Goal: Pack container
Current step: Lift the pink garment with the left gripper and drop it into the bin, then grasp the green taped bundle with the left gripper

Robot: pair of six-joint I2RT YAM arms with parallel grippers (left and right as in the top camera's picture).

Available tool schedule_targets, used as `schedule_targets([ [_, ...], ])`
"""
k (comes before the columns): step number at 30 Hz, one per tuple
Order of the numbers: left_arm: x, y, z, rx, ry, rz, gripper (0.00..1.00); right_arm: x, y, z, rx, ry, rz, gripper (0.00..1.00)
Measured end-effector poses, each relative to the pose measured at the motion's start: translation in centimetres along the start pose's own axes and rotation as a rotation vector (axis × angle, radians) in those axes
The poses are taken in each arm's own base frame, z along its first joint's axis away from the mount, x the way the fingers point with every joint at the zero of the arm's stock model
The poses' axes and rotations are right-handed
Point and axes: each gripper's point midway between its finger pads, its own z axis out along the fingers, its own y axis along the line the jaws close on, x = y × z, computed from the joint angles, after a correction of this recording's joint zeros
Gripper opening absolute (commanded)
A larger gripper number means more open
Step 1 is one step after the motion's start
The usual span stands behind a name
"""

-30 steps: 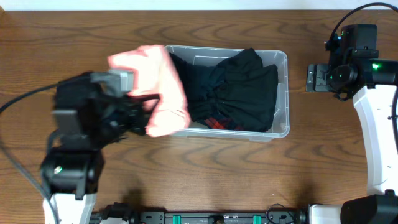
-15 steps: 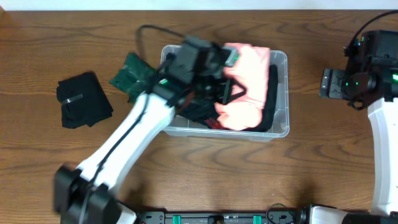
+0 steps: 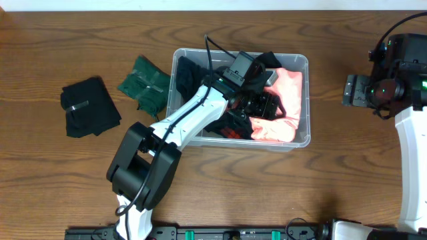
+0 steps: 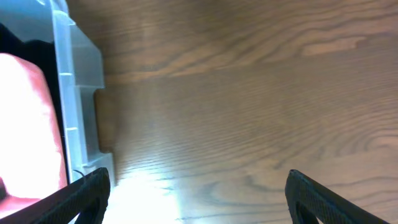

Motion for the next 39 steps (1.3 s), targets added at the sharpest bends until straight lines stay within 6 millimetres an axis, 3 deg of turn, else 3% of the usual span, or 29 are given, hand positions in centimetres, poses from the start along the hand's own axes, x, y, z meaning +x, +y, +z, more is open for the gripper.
schedule_targets([
  [3, 0.6, -0.2, -1.7, -0.01, 0.024, -0.021, 0.98, -0.7, 2.1, -0.1, -0.096, -0.032, -0.064, 0.8],
  [6, -0.1, 0.7, -5.7, -0.056, -0.03, -0.036, 0.98, -1.3, 4.9, -0.5, -0.183, -0.068, -0.15, 0.76],
  [9, -2.1, 1.4, -11.7, -0.103, -0.166, -0.03, 0.98, -1.7, 8.7, -1.3, -0.272, -0.118, -0.267, 0.7],
  [12, -3.0, 1.7, -19.5, -0.176, -0.332, -0.036, 0.98, -1.0, 13.6, -2.5, -0.368, -0.15, -0.42, 0.6],
  [17, -1.2, 3.3, -27.9, -0.355, -0.479, -0.109, 0.98, 1.3, 18.9, -2.8, -0.446, -0.128, -0.575, 0.59],
  [21, 1.0, 6.4, -30.0, -0.472, -0.468, -0.224, 0.98, 2.2, 20.1, 0.8, -0.398, -0.033, -0.59, 0.59],
  [24, 2.1, 8.8, -30.5, -0.525, -0.444, -0.3, 0.98, 3.5, 20.1, 6.0, -0.334, 0.084, -0.572, 0.61],
  [27, 2.8, 10.0, -30.8, -0.551, -0.434, -0.336, 0.98, 5.2, 20.3, 11.0, -0.292, 0.182, -0.564, 0.65],
  [29, 2.9, 10.3, -30.9, -0.559, -0.432, -0.344, 0.98, 5.9, 20.5, 13.2, -0.278, 0.222, -0.561, 0.67],
  [34, 3.8, 10.7, -30.9, -0.592, -0.401, -0.349, 0.98, 5.6, 20.5, 13.5, -0.271, 0.224, -0.554, 0.69],
  [39, 4.5, 11.8, -31.9, -0.633, -0.403, -0.384, 0.98, 4.5, 19.8, 12.2, -0.231, 0.17, -0.549, 0.78],
])
